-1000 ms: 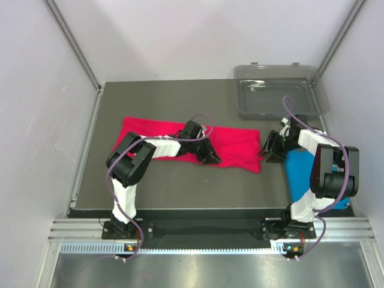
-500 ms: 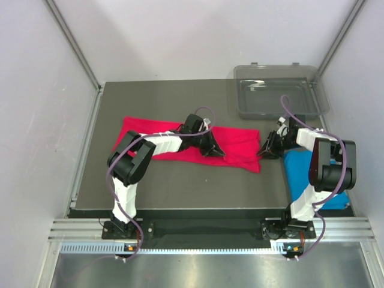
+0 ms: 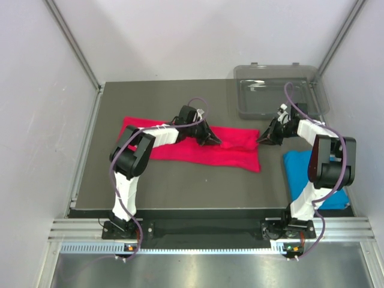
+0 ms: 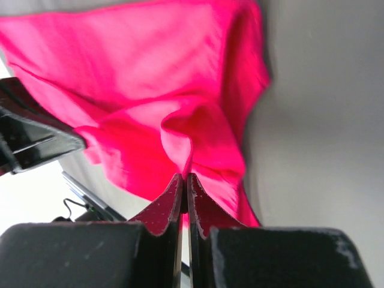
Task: Fold and stack the t-shirts
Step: Fold the tshirt
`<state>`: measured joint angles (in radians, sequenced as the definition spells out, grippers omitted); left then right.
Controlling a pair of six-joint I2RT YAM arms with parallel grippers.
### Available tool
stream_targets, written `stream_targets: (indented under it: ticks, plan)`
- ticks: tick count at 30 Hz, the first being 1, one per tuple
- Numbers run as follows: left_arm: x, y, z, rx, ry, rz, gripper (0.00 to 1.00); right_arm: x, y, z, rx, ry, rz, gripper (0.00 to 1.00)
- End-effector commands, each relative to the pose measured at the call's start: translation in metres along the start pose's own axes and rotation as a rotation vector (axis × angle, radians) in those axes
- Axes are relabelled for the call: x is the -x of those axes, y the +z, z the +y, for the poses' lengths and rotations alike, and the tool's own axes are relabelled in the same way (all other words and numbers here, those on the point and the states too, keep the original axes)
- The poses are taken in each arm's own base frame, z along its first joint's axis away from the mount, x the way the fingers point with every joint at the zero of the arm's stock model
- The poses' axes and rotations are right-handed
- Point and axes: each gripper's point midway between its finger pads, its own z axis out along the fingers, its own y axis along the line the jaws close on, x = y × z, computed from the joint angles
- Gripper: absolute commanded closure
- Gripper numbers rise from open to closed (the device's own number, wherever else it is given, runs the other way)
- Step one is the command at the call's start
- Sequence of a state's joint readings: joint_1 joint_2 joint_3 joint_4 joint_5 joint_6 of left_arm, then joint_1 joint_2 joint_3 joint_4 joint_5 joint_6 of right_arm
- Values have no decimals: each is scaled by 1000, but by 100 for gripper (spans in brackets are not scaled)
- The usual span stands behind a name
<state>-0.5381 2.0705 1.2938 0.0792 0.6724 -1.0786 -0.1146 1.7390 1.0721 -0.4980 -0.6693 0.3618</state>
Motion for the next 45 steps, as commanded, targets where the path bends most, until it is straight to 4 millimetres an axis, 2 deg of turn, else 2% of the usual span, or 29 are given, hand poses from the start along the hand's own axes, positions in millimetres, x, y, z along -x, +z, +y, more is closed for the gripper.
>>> stream_targets:
  ticks: [1,3,7,13,14,23,27,31,37,45]
  plan:
    - [19,1,-21,-80,24,-22,100,22,-1,19,48,-11,-29,100]
    - [27,1,-27,-97,30,-26,100,25,0,20,48,0,-30,100]
    - [40,7,-27,-110,13,-32,100,33,1,26,60,15,-36,100]
    - [68,5,-27,-122,-3,-66,100,38,7,26,64,39,-18,100]
    - [72,5,-31,-131,4,-70,100,39,8,27,68,41,-18,100]
    - [91,1,-17,-123,-25,-81,100,43,14,32,81,63,-5,100]
    - [87,2,-12,-113,-47,-54,100,41,12,33,75,64,3,100]
    - [75,-5,-12,-106,-41,-33,100,29,10,30,63,79,20,100]
    - [54,-11,2,-69,-64,12,100,11,4,33,58,80,28,100]
    - [41,-19,6,-55,-65,36,100,-5,-6,33,48,90,22,100]
